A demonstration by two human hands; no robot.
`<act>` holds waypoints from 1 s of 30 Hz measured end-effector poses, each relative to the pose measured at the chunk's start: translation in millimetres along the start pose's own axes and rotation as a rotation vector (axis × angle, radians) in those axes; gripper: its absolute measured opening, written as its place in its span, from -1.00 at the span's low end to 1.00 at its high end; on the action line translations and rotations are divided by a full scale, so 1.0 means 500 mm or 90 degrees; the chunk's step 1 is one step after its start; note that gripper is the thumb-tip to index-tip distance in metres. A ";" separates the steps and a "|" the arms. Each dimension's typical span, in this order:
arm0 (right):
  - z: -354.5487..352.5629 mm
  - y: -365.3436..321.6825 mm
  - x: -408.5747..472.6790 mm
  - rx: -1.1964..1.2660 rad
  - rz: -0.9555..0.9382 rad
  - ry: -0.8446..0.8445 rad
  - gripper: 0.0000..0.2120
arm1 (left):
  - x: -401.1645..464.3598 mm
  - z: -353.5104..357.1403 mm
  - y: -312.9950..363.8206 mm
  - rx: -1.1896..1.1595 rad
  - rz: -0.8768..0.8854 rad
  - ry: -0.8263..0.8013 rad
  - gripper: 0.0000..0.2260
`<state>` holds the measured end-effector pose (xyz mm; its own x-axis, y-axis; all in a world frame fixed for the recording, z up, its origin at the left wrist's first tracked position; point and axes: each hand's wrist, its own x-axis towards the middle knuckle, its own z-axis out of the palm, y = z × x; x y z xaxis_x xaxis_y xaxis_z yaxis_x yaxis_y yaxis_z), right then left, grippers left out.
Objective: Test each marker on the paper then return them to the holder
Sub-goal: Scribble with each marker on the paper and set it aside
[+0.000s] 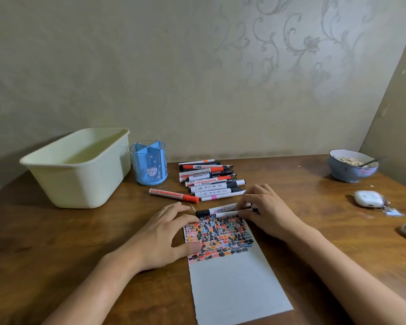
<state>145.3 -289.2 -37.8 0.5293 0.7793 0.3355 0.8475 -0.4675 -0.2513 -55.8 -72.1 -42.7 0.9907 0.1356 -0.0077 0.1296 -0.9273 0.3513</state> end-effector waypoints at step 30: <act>-0.002 -0.042 0.001 0.083 -0.003 0.016 -0.91 | 0.010 0.001 -0.012 -0.060 -0.002 0.016 -0.41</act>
<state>127.9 -279.3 -31.1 0.5272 0.7700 0.3593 0.8388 -0.4039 -0.3652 -51.9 -66.0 -45.3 0.9889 0.1481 0.0138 0.1271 -0.8897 0.4385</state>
